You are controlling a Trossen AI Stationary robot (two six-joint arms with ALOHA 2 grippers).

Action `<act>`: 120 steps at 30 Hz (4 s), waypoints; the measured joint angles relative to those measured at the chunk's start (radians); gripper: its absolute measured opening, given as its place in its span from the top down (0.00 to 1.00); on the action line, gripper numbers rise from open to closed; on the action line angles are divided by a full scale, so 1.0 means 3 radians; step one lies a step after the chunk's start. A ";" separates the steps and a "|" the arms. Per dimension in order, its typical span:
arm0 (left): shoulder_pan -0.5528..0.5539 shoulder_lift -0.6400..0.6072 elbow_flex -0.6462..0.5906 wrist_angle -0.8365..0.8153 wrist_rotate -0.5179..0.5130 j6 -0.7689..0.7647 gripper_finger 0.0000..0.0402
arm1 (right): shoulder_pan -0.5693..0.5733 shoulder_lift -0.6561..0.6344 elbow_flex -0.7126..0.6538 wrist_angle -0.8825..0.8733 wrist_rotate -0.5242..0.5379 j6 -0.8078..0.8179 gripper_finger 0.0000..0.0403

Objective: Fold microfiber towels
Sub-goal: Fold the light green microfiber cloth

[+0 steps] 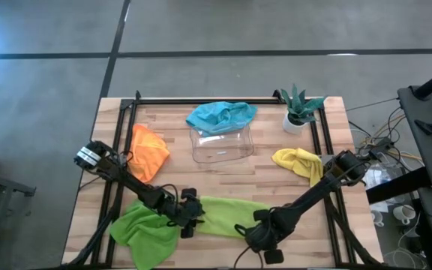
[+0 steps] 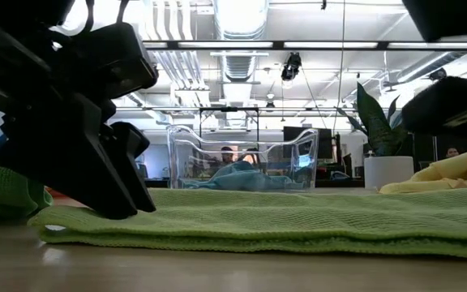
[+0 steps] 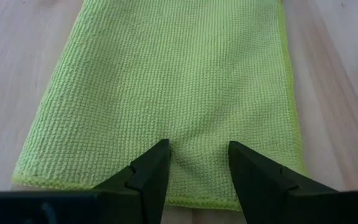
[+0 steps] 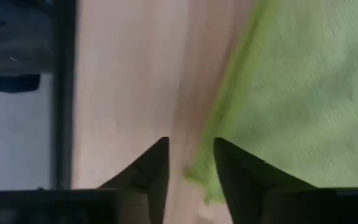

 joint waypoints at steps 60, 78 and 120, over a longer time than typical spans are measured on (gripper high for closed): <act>0.0009 -0.0377 -0.0089 -0.0189 -0.0202 -0.0079 0.62 | 0.0211 -0.0019 -0.0012 -0.0836 0.1057 -0.0627 0.59; 0.0008 -0.0377 -0.0087 -0.0185 -0.0201 -0.0085 0.62 | 0.0209 -0.0023 -0.0021 -0.0827 0.1053 -0.0619 0.60; 0.0011 -0.0377 -0.0083 -0.0181 -0.0196 -0.0136 0.62 | 0.0136 0.0270 0.0241 -0.0354 0.0237 -0.0405 0.98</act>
